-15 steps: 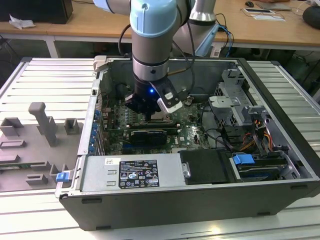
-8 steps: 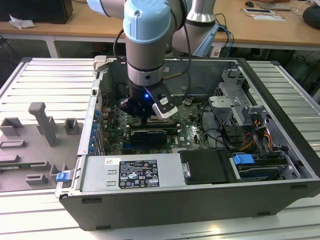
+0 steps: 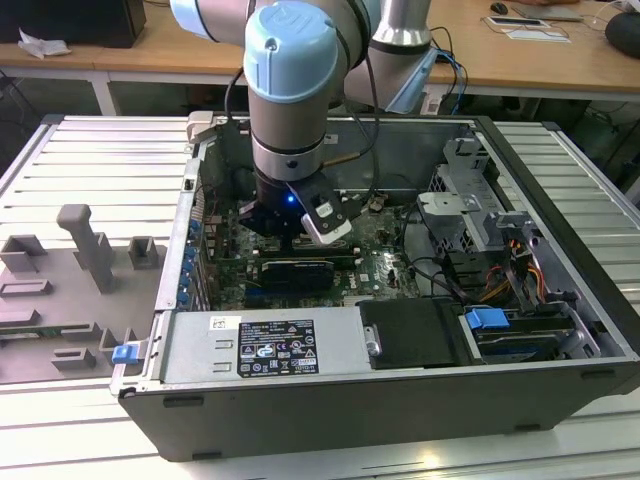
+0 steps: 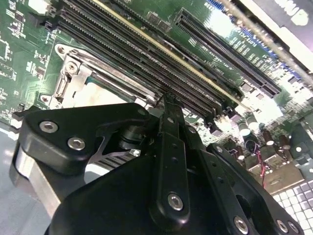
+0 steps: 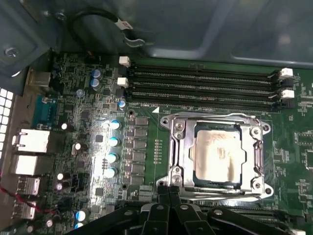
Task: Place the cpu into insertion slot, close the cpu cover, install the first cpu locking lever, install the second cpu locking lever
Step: 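Install the second cpu locking lever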
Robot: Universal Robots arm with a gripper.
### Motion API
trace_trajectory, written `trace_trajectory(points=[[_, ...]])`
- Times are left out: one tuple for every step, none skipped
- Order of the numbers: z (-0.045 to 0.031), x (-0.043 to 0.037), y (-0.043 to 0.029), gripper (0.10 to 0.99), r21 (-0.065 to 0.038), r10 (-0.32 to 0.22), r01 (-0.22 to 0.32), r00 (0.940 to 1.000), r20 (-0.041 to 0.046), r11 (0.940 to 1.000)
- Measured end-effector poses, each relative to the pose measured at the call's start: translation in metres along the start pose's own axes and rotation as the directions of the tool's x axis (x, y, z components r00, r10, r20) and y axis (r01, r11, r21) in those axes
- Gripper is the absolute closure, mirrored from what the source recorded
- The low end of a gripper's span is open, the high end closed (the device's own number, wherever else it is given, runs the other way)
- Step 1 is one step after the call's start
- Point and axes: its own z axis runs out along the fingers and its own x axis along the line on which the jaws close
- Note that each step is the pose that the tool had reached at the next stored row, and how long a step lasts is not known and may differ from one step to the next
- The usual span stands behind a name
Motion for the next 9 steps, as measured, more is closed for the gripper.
trace_trajectory(points=[[0.0012,0.0001,-0.0002,0.976,-0.015,0.0,0.0,1.0,0.0009,0.9999],[0.0016,0.0001,-0.0003,0.976,-0.022,0.0,0.0,1.0,0.0014,0.9998],[0.0024,0.0004,-0.0004,0.976,-0.034,0.0,0.0,1.0,0.0024,0.9994],[0.0035,0.0013,-0.0005,0.976,-0.043,0.001,0.0,1.0,0.0029,0.9991],[0.0042,0.0021,-0.0006,0.976,-0.047,0.001,0.0,1.0,0.0032,0.9989],[0.0052,0.0044,-0.0008,0.976,-0.054,0.001,0.0,1.0,0.0033,0.9986],[0.0059,0.0055,-0.0007,0.976,-0.056,0.001,0.0,1.0,0.0037,0.9984],[0.0058,0.0058,-0.0006,0.976,-0.056,0.001,0.0,1.0,0.0038,0.9984],[0.0043,0.0059,-0.0005,0.976,-0.056,0.0,0.0,1.0,0.0035,0.9984]])
